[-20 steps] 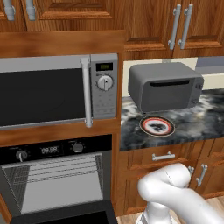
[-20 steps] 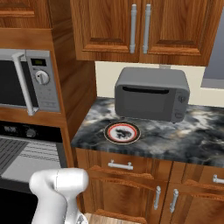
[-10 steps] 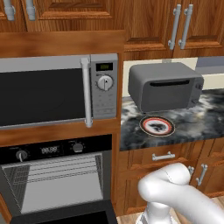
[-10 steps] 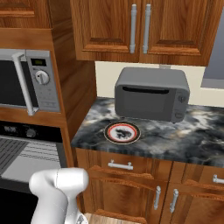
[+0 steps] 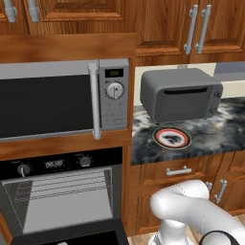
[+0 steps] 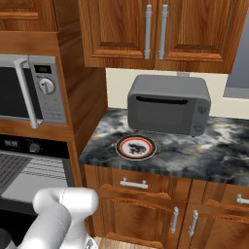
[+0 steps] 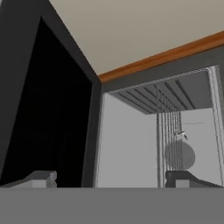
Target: Take the fish from the oven and place it on the plate on the counter.
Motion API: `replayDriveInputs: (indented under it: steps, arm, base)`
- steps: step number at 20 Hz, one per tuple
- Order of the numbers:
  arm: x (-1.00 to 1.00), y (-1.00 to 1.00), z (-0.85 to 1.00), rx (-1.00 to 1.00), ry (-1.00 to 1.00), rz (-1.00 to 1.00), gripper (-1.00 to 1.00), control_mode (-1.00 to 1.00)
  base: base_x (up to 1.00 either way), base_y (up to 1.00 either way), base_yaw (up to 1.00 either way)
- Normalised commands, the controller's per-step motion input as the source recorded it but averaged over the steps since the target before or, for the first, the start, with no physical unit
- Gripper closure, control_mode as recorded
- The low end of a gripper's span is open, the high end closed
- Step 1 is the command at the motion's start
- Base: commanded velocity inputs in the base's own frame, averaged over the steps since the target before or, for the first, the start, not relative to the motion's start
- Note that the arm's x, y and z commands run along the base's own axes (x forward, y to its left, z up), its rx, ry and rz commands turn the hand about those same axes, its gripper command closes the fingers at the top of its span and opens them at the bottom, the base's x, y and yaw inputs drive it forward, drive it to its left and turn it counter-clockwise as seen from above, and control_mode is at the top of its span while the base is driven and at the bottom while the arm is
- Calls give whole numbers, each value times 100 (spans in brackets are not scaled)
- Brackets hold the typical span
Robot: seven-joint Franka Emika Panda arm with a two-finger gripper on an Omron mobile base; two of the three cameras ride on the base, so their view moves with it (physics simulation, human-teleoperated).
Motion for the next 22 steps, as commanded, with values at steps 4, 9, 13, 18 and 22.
replayDriveInputs:
  steps: [4, 9, 13, 18, 22]
  arm:
    - [47, 8, 0, -3, 13, 0, -100, -100]
    - [49, 19, -1, -3, 5, -1, -100, -100]
    - [48, 27, -11, -3, 1, -4, -100, -100]
    - [39, 35, -9, -5, 0, -10, -100, -100]
    - [51, 35, -14, -6, 0, -12, -100, -100]
  base:
    - [0, 0, 0]
    - [0, 0, 0]
    - [0, 0, 0]
    - [0, 0, 0]
    - [0, 0, 0]
